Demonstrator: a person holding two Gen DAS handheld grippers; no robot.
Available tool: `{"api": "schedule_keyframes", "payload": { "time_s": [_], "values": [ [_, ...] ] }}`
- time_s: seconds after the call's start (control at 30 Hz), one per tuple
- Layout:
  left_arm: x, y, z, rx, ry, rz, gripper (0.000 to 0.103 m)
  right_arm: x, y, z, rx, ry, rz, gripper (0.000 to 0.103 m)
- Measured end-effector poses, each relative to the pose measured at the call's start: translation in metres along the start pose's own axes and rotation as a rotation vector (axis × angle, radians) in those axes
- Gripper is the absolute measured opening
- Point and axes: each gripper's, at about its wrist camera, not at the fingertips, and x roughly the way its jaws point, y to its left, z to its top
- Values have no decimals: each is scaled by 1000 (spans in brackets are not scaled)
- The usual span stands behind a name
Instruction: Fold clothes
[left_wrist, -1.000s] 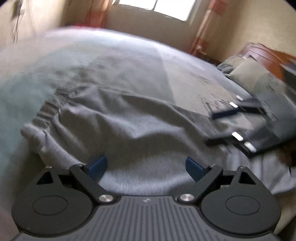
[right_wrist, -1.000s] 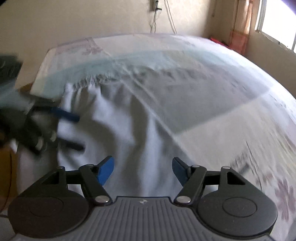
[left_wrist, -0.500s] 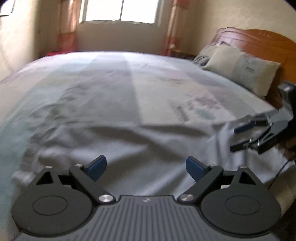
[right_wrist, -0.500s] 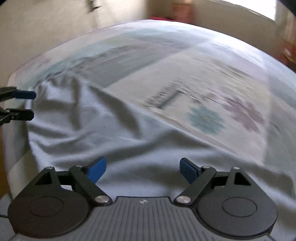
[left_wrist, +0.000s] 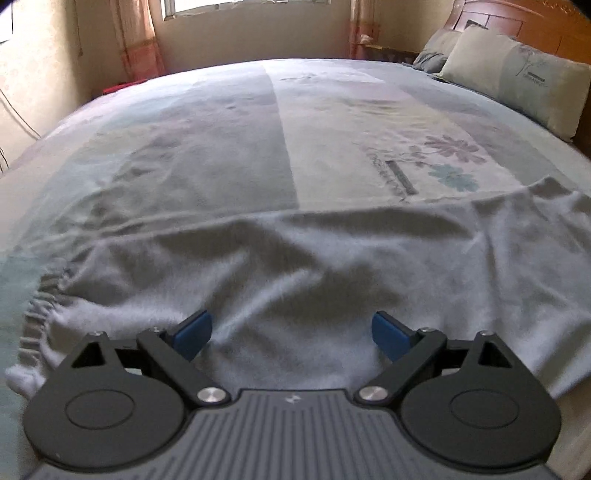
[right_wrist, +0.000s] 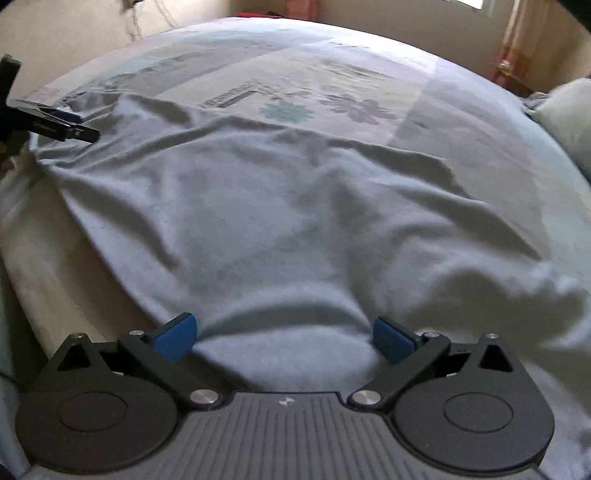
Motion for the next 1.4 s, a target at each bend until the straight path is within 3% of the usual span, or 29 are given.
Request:
{"api": "schedule_keyframes", "payload": {
  "time_s": [0.1, 0.2, 0.27, 0.43, 0.5, 0.57, 0.67, 0.8, 0.97, 1.13, 1.4],
  "values": [
    [-15, -24, 6, 52, -21, -33, 94, -12, -19, -4, 76, -56, -37, 103],
    [-22, -47, 5, 93, 3, -35, 94, -11, -51, -20, 194, -49, -54, 103],
    [-23, -56, 3, 92, 32, -34, 94, -12, -66, -41, 243, -15, -74, 103],
    [-28, -78, 10, 60, 58, -43, 94, -44, -90, -78, 309, -54, -59, 103],
    [-30, -98, 17, 79, 45, -61, 94, -56, -96, -78, 302, -55, -77, 103],
    [-32, -120, 26, 104, 34, -79, 94, -68, -107, -76, 303, -112, -119, 103],
    [-29, -158, 34, 128, 32, -114, 94, -67, -137, -79, 379, -154, -156, 103],
    [-24, -200, 34, 125, 40, -171, 94, -65, -168, -116, 476, -115, -201, 102],
    [-13, -229, 24, 146, 85, -159, 94, -98, -178, -151, 498, -150, -117, 101],
    [-10, -253, 27, 159, 86, -157, 94, -115, -189, -133, 546, -269, -96, 103],
    [-1, -282, 27, 159, 89, -229, 94, -67, -214, -64, 513, -322, -25, 103]
  ]
}}
